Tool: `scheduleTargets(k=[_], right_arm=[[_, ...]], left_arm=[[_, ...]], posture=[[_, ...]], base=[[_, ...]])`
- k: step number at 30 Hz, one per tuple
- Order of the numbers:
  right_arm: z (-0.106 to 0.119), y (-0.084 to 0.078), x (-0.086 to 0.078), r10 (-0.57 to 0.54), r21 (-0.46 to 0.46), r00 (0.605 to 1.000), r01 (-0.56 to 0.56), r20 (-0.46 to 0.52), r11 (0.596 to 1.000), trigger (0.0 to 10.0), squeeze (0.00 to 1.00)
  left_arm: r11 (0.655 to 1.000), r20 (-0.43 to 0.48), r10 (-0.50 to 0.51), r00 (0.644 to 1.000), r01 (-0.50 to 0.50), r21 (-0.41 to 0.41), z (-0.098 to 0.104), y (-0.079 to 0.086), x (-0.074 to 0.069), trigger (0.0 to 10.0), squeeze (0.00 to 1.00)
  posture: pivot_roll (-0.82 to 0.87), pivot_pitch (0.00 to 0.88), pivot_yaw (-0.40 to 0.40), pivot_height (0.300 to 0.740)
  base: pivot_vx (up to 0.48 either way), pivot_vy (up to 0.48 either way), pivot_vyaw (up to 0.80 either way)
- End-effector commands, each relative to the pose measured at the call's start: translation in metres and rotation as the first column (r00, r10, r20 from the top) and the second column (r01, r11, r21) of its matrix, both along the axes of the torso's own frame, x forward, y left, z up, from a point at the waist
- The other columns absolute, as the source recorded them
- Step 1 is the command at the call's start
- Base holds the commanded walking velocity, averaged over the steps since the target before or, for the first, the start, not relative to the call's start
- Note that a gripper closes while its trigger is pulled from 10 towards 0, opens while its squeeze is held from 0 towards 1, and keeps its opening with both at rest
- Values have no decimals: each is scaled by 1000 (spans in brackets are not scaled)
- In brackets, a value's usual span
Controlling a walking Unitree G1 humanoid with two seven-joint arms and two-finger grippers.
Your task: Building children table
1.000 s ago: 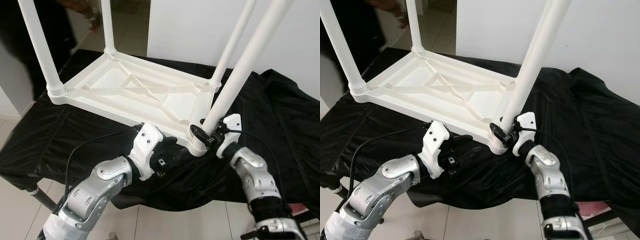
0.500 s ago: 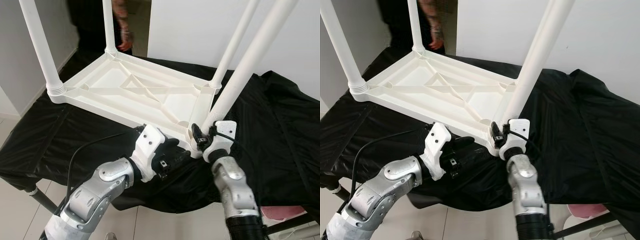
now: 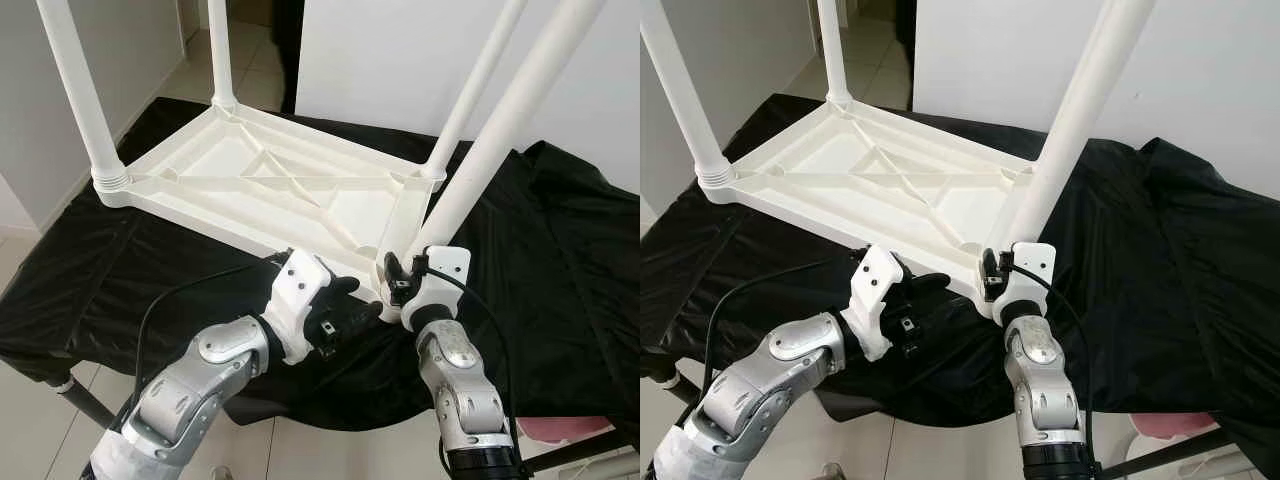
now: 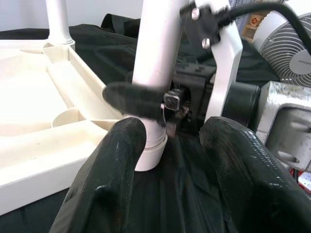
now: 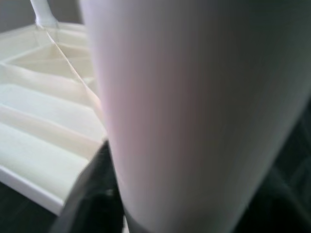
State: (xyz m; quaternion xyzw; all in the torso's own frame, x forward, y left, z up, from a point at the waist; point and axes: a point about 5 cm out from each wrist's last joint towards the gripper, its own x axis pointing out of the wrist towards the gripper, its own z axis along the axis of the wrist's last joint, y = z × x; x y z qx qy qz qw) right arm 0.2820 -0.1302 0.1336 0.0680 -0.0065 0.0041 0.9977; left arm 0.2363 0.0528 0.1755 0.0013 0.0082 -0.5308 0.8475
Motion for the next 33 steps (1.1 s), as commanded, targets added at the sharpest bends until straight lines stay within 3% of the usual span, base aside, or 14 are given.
scheduleTargets(k=[1,2,3,11,13,16,19,24,25,26,27,29,30,33], right_arm=[[-8,12,-4,12,77,999,-9,-42,997,10000,910],[-8,12,-4,12,77,999,-9,-42,997,10000,910],[-4,13,-4,34,100,999,-32,-16,994,10000,1000],[2,4,0,132,133,991,-134,30,982,10000,1000],[6,1,0,234,86,969,-240,75,967,10000,1000],[8,-4,-1,252,79,964,-259,88,963,10000,1000],[11,-19,-1,321,-33,942,-319,101,947,10000,1000],[9,-23,0,333,-57,938,-328,93,943,10000,1000],[9,-24,2,375,-79,922,-368,99,926,10000,765],[9,-24,2,375,-79,922,-368,99,926,10000,765],[8,-26,4,413,-102,906,-403,98,909,10000,0],[8,-26,4,413,-102,906,-403,98,909,10000,0],[6,-24,6,460,-136,884,-446,89,884,10000,0],[5,-22,10,500,-151,862,-486,80,861,10000,0]], left_arm=[[999,4,-37,999,36,6,1,-3,-4,10000,0],[999,4,-37,999,36,6,1,-3,-4,10000,0],[999,4,-34,999,34,3,1,-3,-5,10000,0],[1000,0,-15,1000,15,-11,1,-3,-3,10000,0],[1000,2,-9,1000,9,-24,3,-3,-2,10000,0],[1000,3,-8,1000,8,-27,4,-3,-2,10000,0],[999,6,-10,1000,10,-30,5,-5,-1,10000,0],[1000,6,-9,1000,9,-30,5,-4,0,10000,0],[1000,7,-10,1000,11,-27,5,-4,0,10000,0],[1000,7,-10,1000,11,-27,5,-4,0,10000,0],[1000,8,-13,1000,13,-24,5,-3,1,10000,0],[1000,8,-13,1000,13,-24,5,-3,1,10000,0],[1000,7,-17,1000,17,-18,4,-3,2,10000,0],[1000,9,-23,1000,23,-10,3,-3,3,10000,0]], posture=[[24,39,-92,740],[24,39,-92,740],[24,46,-98,740],[20,55,-105,740],[16,58,-104,740],[12,61,-103,740],[7,58,-99,740],[5,56,-94,740],[5,55,-92,740],[5,55,-92,740],[4,52,-87,740],[4,52,-87,740],[-1,43,-74,740],[3,36,-65,740]], base=[[0,0,0],[0,0,0],[0,0,0],[0,0,0],[0,0,0],[0,0,0],[0,0,0],[0,0,0],[0,0,0],[0,0,0],[0,0,0],[0,0,0],[0,0,0],[0,0,0]])
